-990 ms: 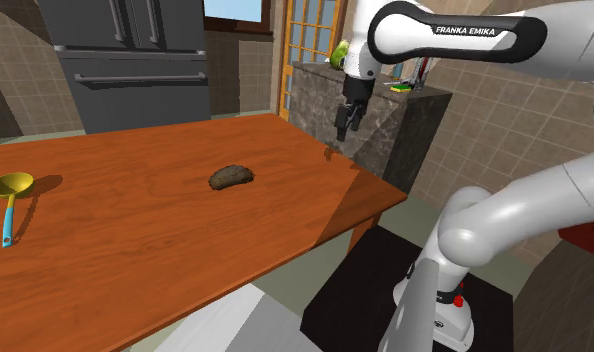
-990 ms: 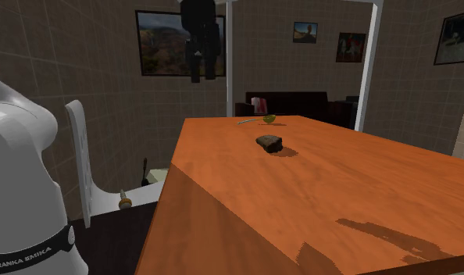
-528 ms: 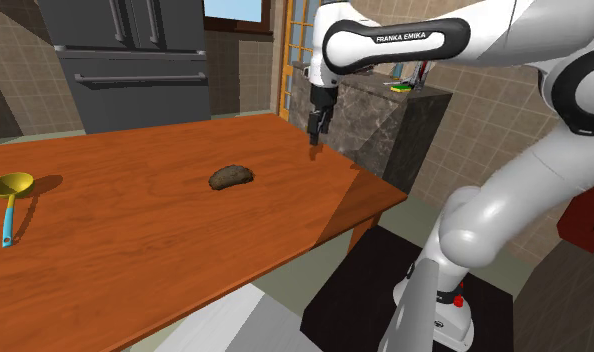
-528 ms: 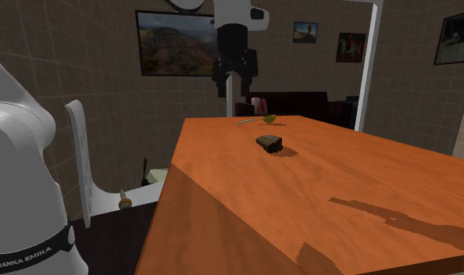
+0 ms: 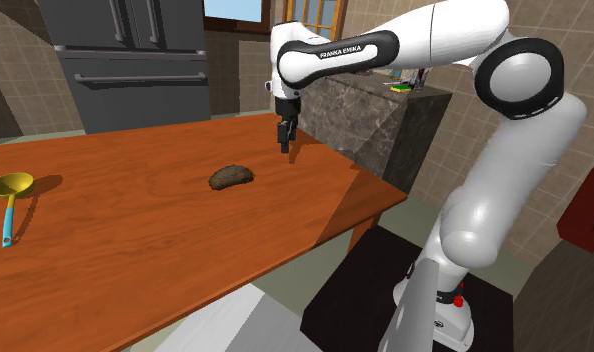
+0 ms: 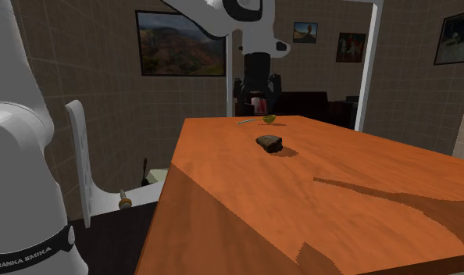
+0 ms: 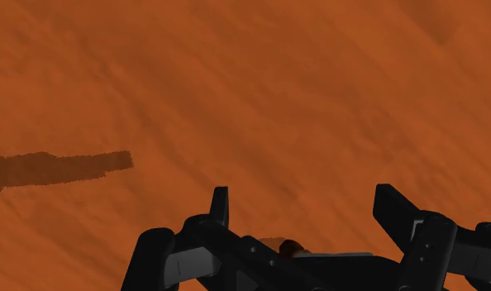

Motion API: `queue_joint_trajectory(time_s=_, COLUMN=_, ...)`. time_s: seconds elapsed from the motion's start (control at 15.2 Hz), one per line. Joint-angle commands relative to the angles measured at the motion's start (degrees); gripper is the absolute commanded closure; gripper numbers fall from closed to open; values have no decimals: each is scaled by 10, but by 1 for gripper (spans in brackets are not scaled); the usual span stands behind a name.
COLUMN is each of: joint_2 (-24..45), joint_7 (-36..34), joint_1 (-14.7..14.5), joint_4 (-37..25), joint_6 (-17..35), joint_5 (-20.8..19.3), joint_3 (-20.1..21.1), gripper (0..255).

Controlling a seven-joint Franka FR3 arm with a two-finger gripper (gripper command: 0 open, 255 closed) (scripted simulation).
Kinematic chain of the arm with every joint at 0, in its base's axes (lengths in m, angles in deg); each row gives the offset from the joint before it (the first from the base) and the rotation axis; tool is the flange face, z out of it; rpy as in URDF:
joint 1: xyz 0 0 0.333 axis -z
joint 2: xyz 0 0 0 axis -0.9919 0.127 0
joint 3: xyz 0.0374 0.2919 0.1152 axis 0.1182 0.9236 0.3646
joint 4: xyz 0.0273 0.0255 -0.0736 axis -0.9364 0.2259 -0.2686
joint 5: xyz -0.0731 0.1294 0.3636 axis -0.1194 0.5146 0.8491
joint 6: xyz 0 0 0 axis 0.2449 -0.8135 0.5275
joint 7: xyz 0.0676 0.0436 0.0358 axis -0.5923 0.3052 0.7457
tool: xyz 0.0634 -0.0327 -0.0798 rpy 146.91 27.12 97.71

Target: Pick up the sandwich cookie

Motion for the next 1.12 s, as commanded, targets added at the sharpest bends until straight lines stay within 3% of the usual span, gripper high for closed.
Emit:
queue_joint_trajectory(time_s=0.0, joint_2=44, joint_7=22, joint_1=-4, joint_4=-37, joint_6=1, joint_5=-4, joint_3=3, gripper=0)
queue_joint_trajectory(time_s=0.79, joint_2=316, joint_7=115, joint_1=-42, joint_4=-307, joint_6=-38, joint_5=-40, joint_3=36, gripper=0)
queue_joint_trajectory(time_s=1.06, joint_2=322, joint_7=112, joint_1=-41, joint_4=-286, joint_6=-11, joint_5=-41, joint_3=35, gripper=0)
